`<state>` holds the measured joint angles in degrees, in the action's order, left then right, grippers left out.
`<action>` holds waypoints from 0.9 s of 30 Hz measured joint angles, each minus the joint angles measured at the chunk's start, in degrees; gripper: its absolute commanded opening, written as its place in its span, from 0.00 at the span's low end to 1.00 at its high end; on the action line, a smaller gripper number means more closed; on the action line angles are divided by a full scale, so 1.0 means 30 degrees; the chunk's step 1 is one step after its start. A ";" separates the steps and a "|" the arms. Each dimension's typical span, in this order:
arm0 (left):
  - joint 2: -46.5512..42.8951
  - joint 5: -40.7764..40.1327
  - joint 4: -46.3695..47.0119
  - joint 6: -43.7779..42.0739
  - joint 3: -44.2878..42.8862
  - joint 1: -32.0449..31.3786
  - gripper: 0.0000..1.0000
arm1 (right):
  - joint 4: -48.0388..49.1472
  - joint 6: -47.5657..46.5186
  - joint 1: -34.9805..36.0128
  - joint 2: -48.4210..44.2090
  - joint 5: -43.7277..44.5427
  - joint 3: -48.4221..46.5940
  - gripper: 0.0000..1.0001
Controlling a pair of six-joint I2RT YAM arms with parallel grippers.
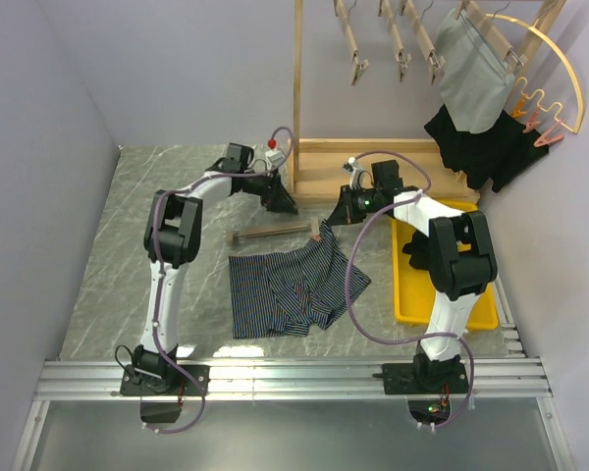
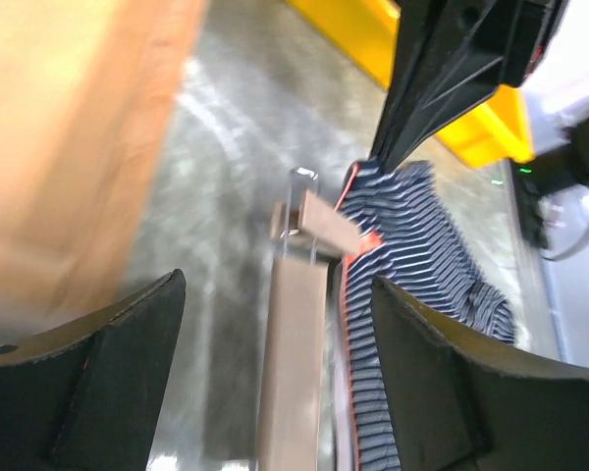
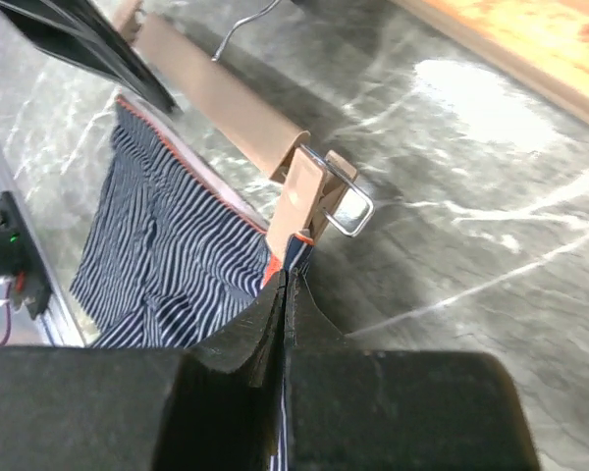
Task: Clip the underwear to the hanger
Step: Clamp the underwear onto the hanger, then open the clamp at the hanger.
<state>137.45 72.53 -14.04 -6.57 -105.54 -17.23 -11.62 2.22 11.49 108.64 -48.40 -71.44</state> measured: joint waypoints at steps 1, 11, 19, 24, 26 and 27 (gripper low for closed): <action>-0.0197 -0.0408 -0.0364 -0.0248 0.0000 0.0182 0.79 | -0.0226 -0.0073 0.0000 0.0124 0.0291 -0.0219 0.10; -0.7664 -0.4233 -0.3810 -0.3322 0.3330 0.2506 0.76 | -0.2142 -0.0437 0.0197 0.0481 0.2965 -0.1093 0.43; -1.0571 -0.5311 -0.5741 -0.4517 0.6302 0.4714 0.75 | -0.4044 -0.3016 0.1384 -0.0095 0.5187 -0.2346 0.47; -1.1293 -0.6215 -0.6018 -0.4095 0.9245 0.5763 0.94 | -0.5326 -0.5683 0.4787 0.0510 0.7009 -0.6630 0.67; -1.1890 -0.6608 -0.6135 -0.3905 0.9726 0.6135 0.99 | -0.5523 -0.6805 0.6149 0.1180 0.7482 -0.8546 0.67; -1.2291 -0.6812 -0.6142 -0.3738 0.9792 0.6419 0.99 | -0.5537 -0.7308 0.6812 0.1632 0.7715 -0.9355 0.67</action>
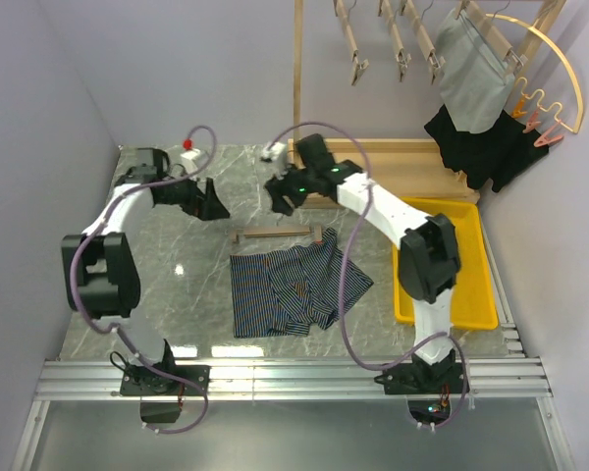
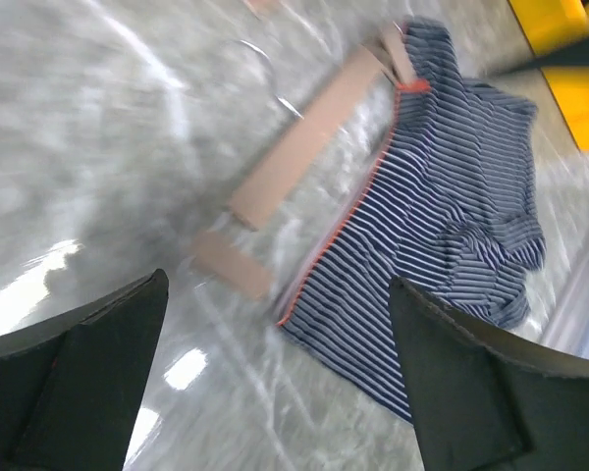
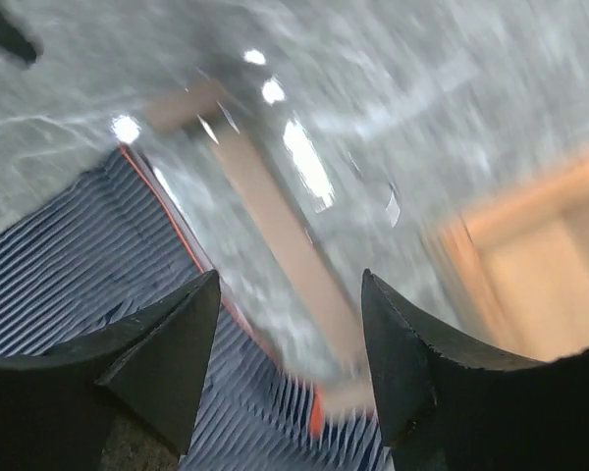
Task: Clip the underwear to the hanger
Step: Open the clamp at the hanger.
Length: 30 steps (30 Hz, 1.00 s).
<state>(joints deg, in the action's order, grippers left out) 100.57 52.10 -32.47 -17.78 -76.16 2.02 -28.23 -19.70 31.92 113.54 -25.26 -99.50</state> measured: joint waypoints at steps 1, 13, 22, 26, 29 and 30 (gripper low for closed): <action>-0.0430 -0.0175 0.0044 0.0160 0.0007 0.0328 0.99 | 0.0000 -0.0437 0.0532 0.0379 0.0175 -0.0576 0.66; -0.4044 -0.0772 0.3322 0.4903 -0.0044 0.5428 0.99 | -0.0386 -0.4277 0.3191 0.5151 0.2062 -0.2193 0.65; -0.6659 -0.2805 0.5399 0.5785 0.0313 0.6193 0.99 | -0.0532 -0.5187 0.3373 0.6397 0.2368 -0.3366 0.64; -0.5894 -0.2186 0.2820 0.3905 -0.1457 0.6207 0.99 | -0.0503 -0.5311 0.3373 0.7162 0.2390 -0.4503 0.57; -0.5552 -0.1756 0.1719 0.3140 -0.1778 0.6266 0.99 | -0.0954 -0.5377 0.3366 0.7890 0.2171 -0.5391 0.56; -0.5501 -0.1719 0.1450 0.3147 -0.1778 0.6266 0.99 | -0.1100 -0.5435 0.3366 0.8051 0.2076 -0.5559 0.56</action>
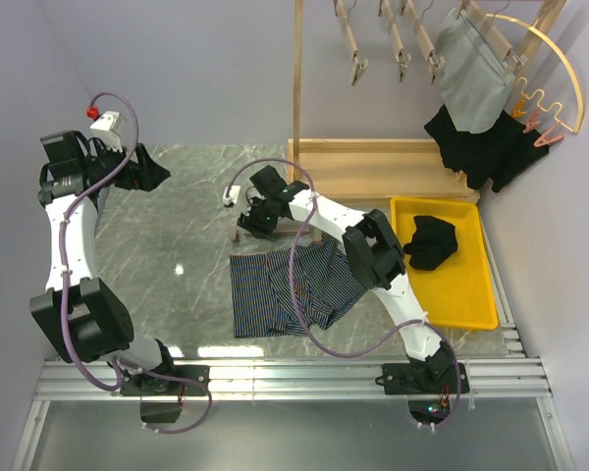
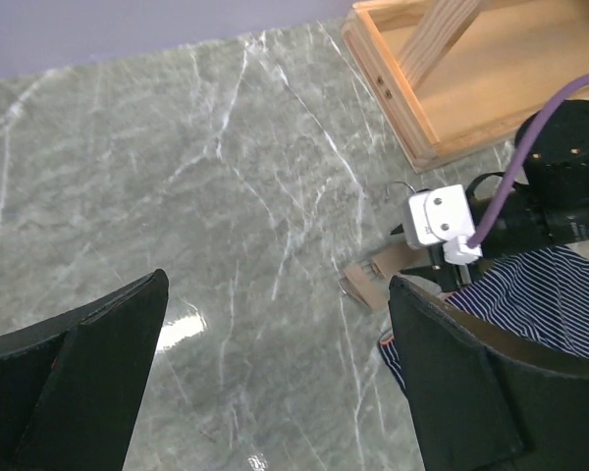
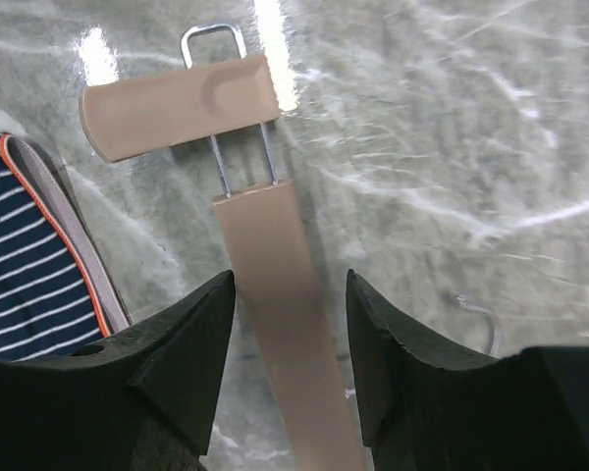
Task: Clip the underwear to the hanger
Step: Open the clamp at the hanger.
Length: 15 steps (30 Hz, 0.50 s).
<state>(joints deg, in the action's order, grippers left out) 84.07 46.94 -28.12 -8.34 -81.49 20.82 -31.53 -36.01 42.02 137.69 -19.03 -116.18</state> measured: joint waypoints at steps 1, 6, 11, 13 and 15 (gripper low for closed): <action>0.0051 0.0044 -0.0189 0.0015 0.0000 0.0007 0.99 | -0.0233 -0.0102 0.0000 0.0160 -0.0095 -0.0182 0.56; 0.0102 0.0102 -0.0248 0.0765 0.0000 0.0036 0.99 | -0.1661 -0.0845 0.0000 0.0903 -0.0488 -0.1355 0.44; 0.0131 -0.0277 -0.0124 0.1552 0.0000 0.0036 0.99 | -0.1683 -0.1508 0.0007 0.0736 -0.0554 -0.0962 0.04; 0.0262 -0.0481 -0.0138 0.1654 0.0007 0.0036 0.99 | -0.0998 -0.1690 0.0007 0.0189 -0.0525 0.0095 0.00; 0.0488 -0.0401 -0.0226 0.1486 0.0058 0.0029 0.99 | 0.0000 -0.1902 0.0007 -0.0823 -0.0423 0.1894 0.00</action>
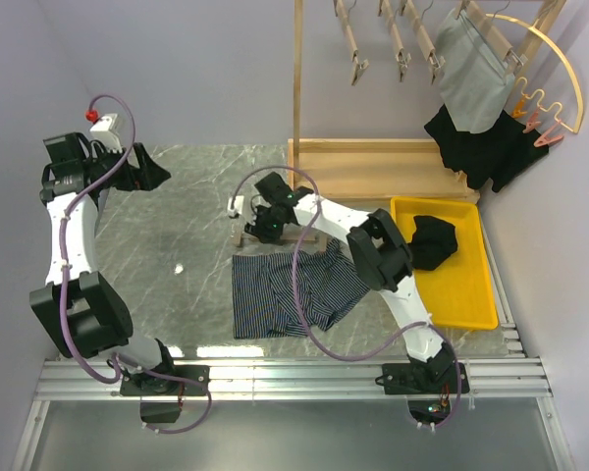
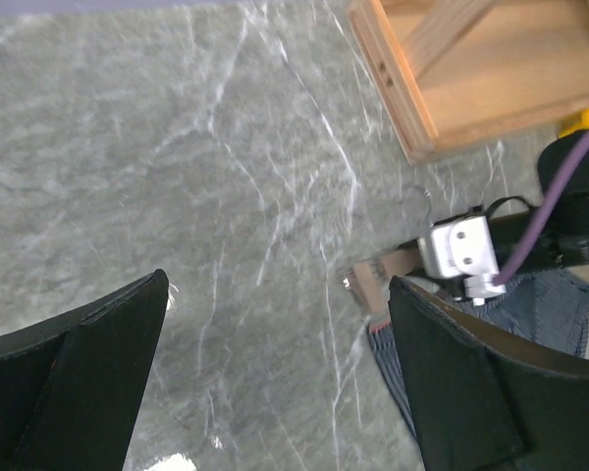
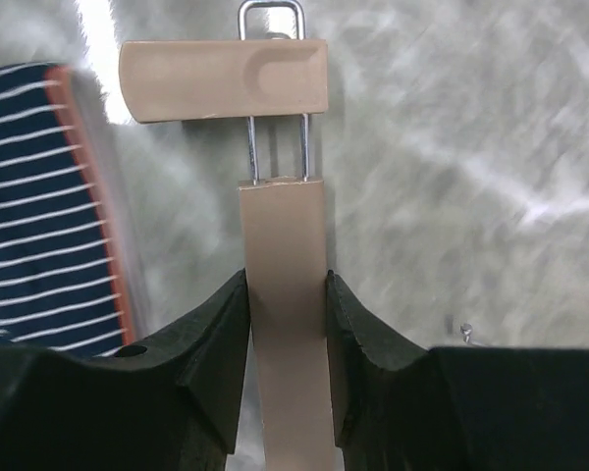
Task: Clip the underwear to the hanger
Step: Open the clamp at the hanger.
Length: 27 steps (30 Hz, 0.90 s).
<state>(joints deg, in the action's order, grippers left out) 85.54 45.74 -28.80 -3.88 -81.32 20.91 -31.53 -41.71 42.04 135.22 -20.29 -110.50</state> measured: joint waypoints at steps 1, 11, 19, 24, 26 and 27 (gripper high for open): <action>0.0138 0.0095 -0.0233 -0.0233 0.0015 -0.0029 0.99 | 0.0510 -0.0131 0.0000 -0.0612 0.0036 0.1100 0.00; 0.2441 0.0233 -0.2761 -0.2484 0.0707 -0.2936 0.96 | 0.5931 -0.1872 0.0204 -0.5384 0.0823 0.8298 0.00; 0.4670 0.1472 -0.3191 -0.2827 0.1202 -0.4568 0.89 | 0.9894 -0.3504 0.0933 -0.7694 0.1115 1.1548 0.00; 0.6674 0.2470 -0.3570 -0.2761 0.1180 -0.5632 0.84 | 1.1111 -0.4357 0.1413 -0.7715 0.1588 1.2152 0.00; 0.7482 0.2892 -0.3934 -0.2747 0.1166 -0.6003 0.83 | 1.1504 -0.4619 0.1537 -0.7745 0.1734 1.2349 0.00; 0.7832 0.3067 -0.4095 -0.2739 0.1166 -0.6156 0.81 | 1.1664 -0.4758 0.1574 -0.7752 0.1880 1.2458 0.00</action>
<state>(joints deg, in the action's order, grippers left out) 109.03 54.94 -41.08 -12.10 -77.82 2.44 3.46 -55.99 46.76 111.96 -14.66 -73.12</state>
